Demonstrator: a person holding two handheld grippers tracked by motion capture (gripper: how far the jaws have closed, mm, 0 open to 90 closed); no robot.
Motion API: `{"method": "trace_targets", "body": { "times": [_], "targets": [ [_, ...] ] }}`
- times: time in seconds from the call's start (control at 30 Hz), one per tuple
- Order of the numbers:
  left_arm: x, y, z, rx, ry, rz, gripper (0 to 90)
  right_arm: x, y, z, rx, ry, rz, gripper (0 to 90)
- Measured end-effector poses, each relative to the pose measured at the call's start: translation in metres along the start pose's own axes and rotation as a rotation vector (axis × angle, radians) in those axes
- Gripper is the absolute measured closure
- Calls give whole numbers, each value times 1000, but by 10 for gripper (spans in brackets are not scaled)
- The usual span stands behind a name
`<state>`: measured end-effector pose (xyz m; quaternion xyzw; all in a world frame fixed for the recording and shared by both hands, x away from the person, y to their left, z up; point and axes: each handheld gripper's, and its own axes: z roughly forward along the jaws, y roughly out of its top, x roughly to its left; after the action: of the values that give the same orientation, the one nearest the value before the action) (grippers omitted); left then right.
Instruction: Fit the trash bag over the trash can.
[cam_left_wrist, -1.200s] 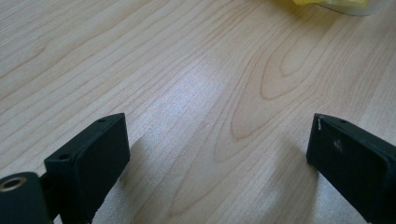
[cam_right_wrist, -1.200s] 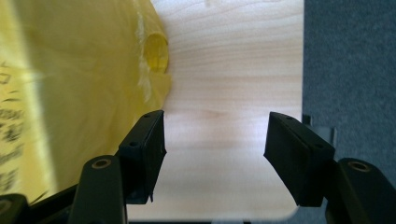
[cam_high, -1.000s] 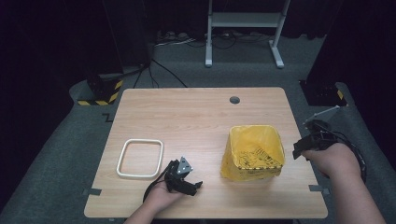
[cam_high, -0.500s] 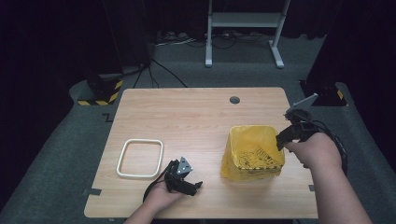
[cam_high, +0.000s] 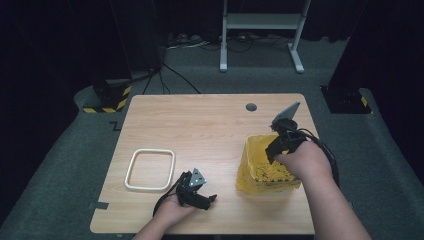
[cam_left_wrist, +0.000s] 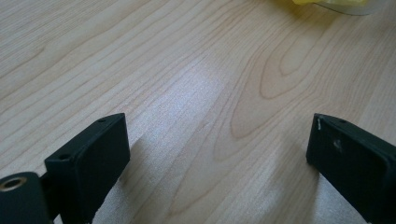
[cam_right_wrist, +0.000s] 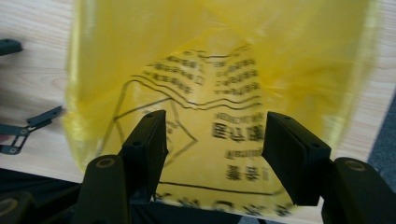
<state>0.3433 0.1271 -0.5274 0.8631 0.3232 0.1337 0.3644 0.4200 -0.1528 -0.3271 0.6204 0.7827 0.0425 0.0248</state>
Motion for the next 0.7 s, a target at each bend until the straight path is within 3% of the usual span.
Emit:
{"method": "trace_targets", "body": {
  "times": [0.4,0.7],
  "targets": [
    [0,0,0,0,0,-1,62,32,2,20,34,44,-99,414],
    [1,0,0,4,-2,7,62,29,0,57,114,68,-110,434]
  ]
}}
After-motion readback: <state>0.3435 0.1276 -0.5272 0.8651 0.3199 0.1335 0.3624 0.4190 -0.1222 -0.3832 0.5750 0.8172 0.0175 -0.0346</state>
